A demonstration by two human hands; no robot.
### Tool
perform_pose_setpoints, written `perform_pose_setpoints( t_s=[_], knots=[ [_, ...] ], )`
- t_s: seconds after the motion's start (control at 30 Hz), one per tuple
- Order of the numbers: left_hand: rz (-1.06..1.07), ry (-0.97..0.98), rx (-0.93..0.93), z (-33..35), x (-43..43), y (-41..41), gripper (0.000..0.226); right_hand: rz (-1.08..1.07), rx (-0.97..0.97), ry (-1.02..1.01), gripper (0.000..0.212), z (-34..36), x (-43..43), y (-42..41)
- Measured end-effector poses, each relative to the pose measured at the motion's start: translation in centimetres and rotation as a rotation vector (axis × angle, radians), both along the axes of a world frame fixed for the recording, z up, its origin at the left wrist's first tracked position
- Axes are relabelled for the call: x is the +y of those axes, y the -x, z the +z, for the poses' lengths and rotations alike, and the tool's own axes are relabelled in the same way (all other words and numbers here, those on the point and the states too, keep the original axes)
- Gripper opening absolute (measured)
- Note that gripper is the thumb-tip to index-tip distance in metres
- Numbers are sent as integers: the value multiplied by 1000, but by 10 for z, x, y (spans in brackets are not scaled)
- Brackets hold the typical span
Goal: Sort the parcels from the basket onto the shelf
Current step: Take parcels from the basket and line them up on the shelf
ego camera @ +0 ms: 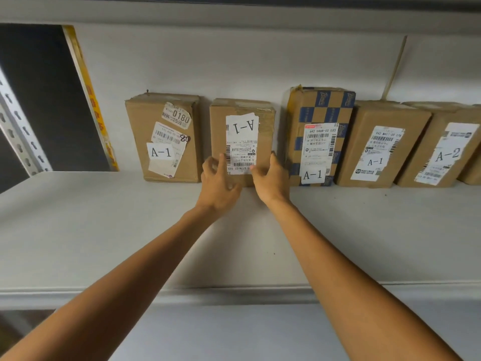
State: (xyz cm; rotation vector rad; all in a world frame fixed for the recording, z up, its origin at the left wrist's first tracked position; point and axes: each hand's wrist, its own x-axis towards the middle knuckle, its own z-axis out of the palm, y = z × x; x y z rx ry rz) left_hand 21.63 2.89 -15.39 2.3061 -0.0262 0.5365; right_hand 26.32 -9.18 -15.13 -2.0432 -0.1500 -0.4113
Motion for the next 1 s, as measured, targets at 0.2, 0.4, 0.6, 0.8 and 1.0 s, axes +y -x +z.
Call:
perform_pose_setpoints(
  t_s=[0.2,0.4,0.6,0.8,1.0],
  knots=[
    [-84,-141,127,7,-3,21,60,68,32,128,52,2,-32,47],
    [-340,-264,134,31,-38,45,51,20,89,170,62,15,-93,104],
    [-629,-301,90,50,-132,69,45,-217,95,202,60,26,-193,176],
    [-891,-397,81,50,-259,115,45,-446,136,140,66,25,-304,256],
    [-1089,-375,119,34,-394,177,46,-640,171,92,70,-1,-417,346]
  ],
)
